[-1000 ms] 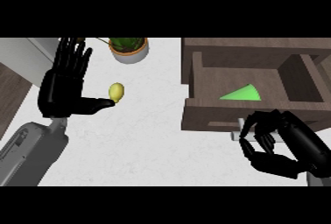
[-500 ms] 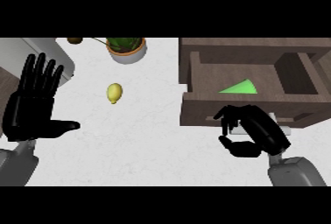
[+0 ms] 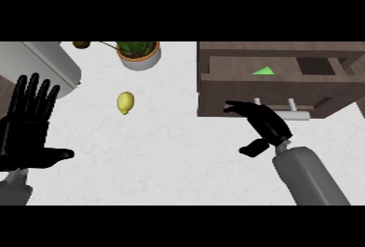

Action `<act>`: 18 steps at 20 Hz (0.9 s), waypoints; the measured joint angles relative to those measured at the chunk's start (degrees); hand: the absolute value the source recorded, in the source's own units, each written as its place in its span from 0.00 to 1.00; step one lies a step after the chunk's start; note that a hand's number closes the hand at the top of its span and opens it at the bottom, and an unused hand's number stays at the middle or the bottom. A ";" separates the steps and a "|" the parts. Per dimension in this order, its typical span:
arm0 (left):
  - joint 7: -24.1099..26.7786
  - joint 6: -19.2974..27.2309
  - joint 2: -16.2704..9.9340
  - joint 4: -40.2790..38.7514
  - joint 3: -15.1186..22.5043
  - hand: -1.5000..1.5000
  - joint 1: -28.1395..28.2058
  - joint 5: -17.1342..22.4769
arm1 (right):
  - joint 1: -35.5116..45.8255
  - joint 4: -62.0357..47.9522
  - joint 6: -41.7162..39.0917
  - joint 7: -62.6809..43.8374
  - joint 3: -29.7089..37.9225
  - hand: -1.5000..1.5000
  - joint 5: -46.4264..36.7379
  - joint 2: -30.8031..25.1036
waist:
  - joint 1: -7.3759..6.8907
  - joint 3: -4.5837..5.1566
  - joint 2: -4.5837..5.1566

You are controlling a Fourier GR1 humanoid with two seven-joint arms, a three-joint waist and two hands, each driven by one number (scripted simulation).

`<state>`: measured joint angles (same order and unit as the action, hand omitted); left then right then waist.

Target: Pick up the cup, place it into the drawer and close the drawer

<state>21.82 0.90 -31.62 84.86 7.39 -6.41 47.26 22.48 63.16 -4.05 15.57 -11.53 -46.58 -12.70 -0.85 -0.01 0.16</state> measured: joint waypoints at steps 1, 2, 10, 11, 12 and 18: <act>0.09 -1.43 -0.32 -0.33 -0.81 0.00 0.74 0.18 | 1.52 -3.03 0.86 0.96 0.70 0.00 -0.20 0.41 | -0.05 0.00 0.00; 0.21 -2.11 -0.10 -0.73 -1.28 0.00 0.72 -0.22 | 3.39 -6.01 1.38 2.20 1.49 0.00 -0.26 0.65 | -0.06 0.05 -0.06; -0.20 -6.33 0.95 -3.05 -4.64 0.00 0.69 -1.02 | 16.93 -27.66 4.00 9.88 7.78 0.00 0.37 1.32 | -0.56 0.15 -0.05; -0.60 -7.01 0.86 -2.91 -4.98 0.00 0.95 -0.66 | 18.44 -30.20 4.00 11.00 8.58 0.00 0.60 1.04 | -0.73 0.14 -0.01; -1.02 -7.31 0.68 -3.03 -5.25 0.00 0.74 -0.63 | 19.93 -32.56 3.91 12.27 9.32 0.00 0.85 0.69 | -0.85 0.16 -0.02; -0.81 -8.77 1.90 -3.61 -5.08 0.00 0.32 -1.46 | 27.17 -42.42 1.56 18.32 11.87 0.00 1.14 -2.55 | -1.79 0.27 -0.05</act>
<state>21.01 -7.87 -29.71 81.26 2.31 -6.09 45.80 49.65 20.73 -2.49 33.89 0.34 -45.44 -15.25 -2.64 0.26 0.12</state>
